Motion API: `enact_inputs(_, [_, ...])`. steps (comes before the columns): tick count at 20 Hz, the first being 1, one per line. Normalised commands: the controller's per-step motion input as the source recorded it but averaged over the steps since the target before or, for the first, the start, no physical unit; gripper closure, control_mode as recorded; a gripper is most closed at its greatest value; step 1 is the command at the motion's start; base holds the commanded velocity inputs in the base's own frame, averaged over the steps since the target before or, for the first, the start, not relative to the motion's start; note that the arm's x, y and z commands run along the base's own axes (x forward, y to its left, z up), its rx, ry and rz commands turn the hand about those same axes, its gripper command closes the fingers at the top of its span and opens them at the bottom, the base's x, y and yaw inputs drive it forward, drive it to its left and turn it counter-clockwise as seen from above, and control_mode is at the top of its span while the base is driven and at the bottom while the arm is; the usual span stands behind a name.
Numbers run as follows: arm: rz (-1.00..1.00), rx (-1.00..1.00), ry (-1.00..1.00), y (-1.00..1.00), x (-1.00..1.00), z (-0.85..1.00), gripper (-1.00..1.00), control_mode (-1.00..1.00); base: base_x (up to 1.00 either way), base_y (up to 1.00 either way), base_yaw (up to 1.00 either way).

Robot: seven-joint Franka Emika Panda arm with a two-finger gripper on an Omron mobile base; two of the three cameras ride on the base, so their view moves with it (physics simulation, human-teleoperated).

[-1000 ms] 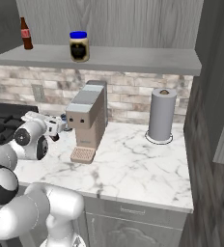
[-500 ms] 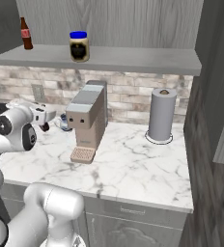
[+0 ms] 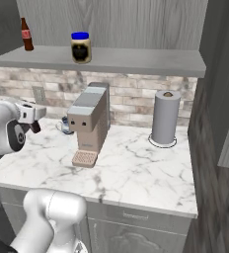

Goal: Pick the mayonnaise and ketchup from the counter and place them in the cabinet.

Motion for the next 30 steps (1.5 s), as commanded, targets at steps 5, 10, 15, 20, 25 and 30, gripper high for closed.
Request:
enact_inputs(5, [0.07, 0.0, 0.04, 0.0, -0.43, 0.25, 1.0, -1.0, 0.0, 0.0, 0.0])
enact_inputs(10, [0.11, 0.0, 0.07, 0.0, -0.42, 0.13, 1.0, -1.0, 0.0, 0.0, 0.0])
enact_inputs(15, [0.11, 0.0, 0.12, -0.02, -0.31, 0.0, 1.0, -1.0, 0.0, 0.0, 0.0])
enact_inputs(20, [0.1, 0.0, 0.17, -0.04, -0.18, 0.0, 1.0, -1.0, 0.0, 0.0, 0.0])
enact_inputs(25, [0.09, -0.01, 0.2, -0.1, -0.02, 0.03, 1.0, -1.0, 0.0, 0.0, 0.0])
enact_inputs(30, [0.1, -0.08, 0.03, -0.03, -0.16, 0.3, 1.0, -1.0, 0.0, 0.0, 0.0])
